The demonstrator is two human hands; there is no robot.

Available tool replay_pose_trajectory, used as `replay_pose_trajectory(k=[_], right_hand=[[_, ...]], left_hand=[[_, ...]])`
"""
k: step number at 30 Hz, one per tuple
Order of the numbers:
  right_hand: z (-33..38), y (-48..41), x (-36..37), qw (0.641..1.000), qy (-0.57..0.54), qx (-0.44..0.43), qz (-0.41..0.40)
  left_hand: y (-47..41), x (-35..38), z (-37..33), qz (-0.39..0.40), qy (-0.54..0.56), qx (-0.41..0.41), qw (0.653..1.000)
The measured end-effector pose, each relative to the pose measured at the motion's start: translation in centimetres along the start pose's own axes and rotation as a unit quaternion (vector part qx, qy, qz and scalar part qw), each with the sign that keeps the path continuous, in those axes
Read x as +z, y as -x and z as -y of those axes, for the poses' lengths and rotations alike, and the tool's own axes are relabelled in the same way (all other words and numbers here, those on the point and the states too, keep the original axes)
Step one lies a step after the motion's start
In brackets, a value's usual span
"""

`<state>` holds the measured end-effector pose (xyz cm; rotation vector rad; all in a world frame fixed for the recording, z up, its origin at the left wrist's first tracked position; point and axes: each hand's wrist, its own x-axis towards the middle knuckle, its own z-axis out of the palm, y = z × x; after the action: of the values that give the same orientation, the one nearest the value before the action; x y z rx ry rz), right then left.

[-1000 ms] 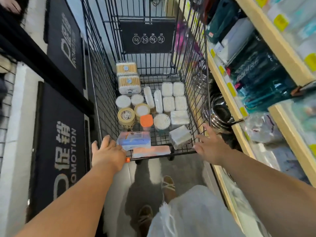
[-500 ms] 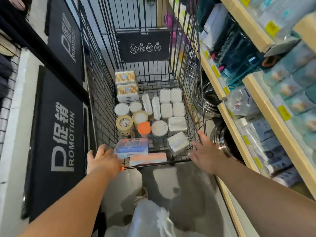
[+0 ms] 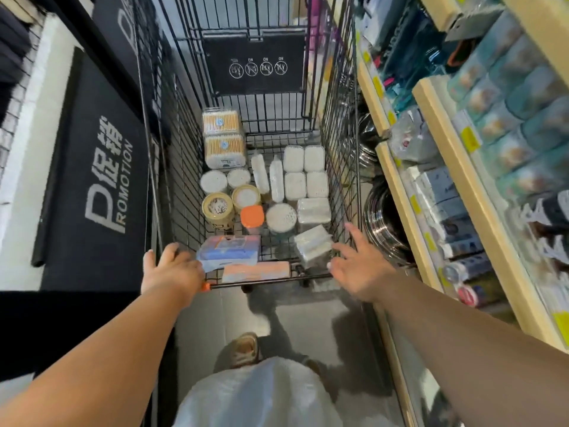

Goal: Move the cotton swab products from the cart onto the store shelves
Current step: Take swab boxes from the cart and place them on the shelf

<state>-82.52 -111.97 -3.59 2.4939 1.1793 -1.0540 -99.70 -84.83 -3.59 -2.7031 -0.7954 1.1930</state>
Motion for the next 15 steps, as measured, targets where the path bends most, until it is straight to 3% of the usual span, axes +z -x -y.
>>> replay_pose_trajectory(k=[7,15], right_hand=[[0.6,5.5,4.3,0.999,-0.037,0.02,-0.001],[2.5,10.6,11.2,0.997,-0.043,0.064,-0.031]], left_hand=[[5.6,4.6,-2.5,0.022,-0.034,0.005,0.999],[12.2,8.5,-3.5,0.065,-0.161,0.097,0.98]])
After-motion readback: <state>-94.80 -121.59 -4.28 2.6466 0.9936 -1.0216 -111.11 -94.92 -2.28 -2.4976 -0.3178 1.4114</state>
